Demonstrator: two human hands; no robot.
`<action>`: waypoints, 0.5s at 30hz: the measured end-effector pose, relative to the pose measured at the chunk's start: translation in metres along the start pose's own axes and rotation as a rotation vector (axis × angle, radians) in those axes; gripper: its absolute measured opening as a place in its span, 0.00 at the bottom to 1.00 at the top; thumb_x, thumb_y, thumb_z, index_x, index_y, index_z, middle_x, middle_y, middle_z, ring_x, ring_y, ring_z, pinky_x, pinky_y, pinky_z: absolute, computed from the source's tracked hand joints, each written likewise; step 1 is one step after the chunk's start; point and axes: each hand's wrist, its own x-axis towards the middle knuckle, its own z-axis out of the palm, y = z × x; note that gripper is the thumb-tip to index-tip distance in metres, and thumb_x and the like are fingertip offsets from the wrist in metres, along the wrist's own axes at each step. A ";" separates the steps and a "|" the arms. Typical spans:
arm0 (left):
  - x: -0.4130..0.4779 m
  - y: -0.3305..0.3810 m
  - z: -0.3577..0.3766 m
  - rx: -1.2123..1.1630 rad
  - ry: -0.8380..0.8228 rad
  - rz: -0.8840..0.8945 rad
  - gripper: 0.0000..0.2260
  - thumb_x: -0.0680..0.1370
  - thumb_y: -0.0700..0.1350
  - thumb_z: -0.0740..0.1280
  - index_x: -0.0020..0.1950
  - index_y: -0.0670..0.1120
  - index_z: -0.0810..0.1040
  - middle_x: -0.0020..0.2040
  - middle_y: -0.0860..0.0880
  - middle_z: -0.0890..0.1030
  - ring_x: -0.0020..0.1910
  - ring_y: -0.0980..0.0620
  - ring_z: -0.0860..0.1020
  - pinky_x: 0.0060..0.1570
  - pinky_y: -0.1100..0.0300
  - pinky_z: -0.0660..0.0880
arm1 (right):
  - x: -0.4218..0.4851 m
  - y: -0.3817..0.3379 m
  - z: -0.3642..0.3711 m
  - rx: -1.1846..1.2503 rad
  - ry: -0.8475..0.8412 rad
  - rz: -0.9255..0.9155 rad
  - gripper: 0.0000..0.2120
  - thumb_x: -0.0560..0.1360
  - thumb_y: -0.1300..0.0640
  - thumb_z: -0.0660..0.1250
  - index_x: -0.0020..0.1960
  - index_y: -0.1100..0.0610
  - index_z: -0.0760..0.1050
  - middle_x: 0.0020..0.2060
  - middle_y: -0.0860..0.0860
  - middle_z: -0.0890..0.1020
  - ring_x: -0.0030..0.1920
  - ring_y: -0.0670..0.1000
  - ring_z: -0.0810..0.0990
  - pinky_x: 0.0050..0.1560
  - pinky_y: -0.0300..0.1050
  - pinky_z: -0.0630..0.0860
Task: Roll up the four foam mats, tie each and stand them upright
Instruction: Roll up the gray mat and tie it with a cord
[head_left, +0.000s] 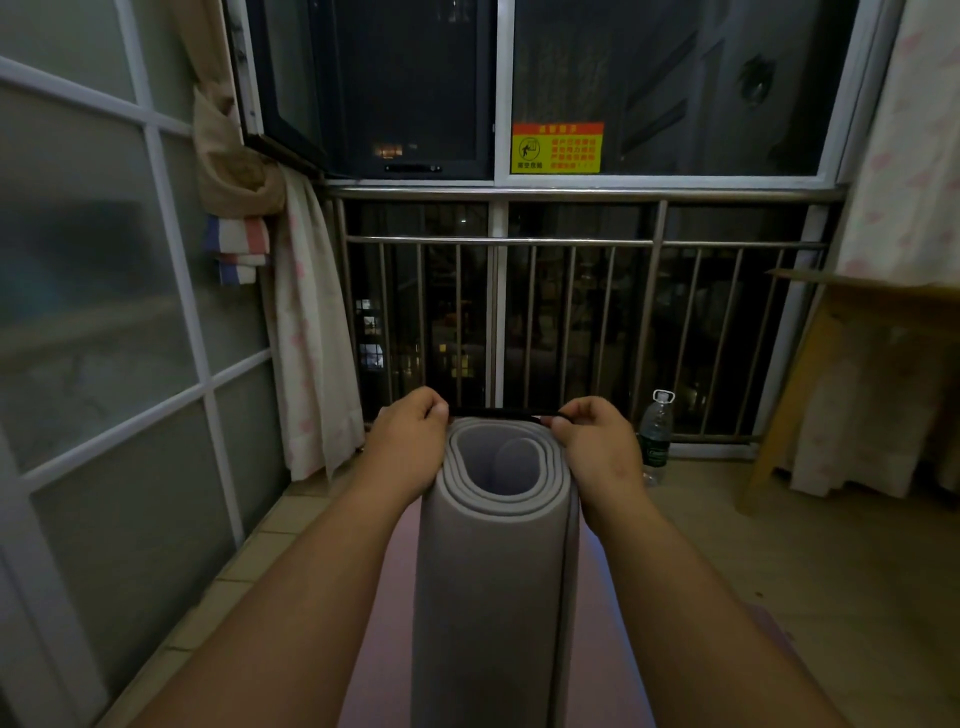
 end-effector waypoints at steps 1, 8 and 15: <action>0.000 0.001 0.001 0.007 -0.011 -0.018 0.12 0.83 0.47 0.56 0.40 0.55 0.71 0.45 0.49 0.76 0.48 0.49 0.74 0.42 0.56 0.66 | 0.000 0.000 0.000 0.009 0.009 0.013 0.05 0.78 0.62 0.65 0.46 0.53 0.74 0.47 0.54 0.83 0.50 0.55 0.81 0.55 0.60 0.79; -0.003 0.006 -0.003 -0.002 -0.101 -0.013 0.11 0.83 0.49 0.55 0.43 0.53 0.71 0.45 0.48 0.76 0.43 0.52 0.73 0.37 0.57 0.65 | 0.000 0.000 -0.001 -0.044 0.024 -0.007 0.06 0.79 0.62 0.64 0.44 0.54 0.72 0.48 0.55 0.81 0.50 0.53 0.81 0.53 0.56 0.79; -0.006 0.008 -0.005 -0.081 -0.174 -0.041 0.10 0.83 0.50 0.57 0.45 0.51 0.73 0.42 0.49 0.76 0.42 0.52 0.74 0.37 0.57 0.66 | -0.006 -0.005 -0.003 -0.063 0.074 -0.129 0.10 0.77 0.65 0.66 0.42 0.53 0.71 0.39 0.51 0.78 0.40 0.48 0.76 0.38 0.40 0.70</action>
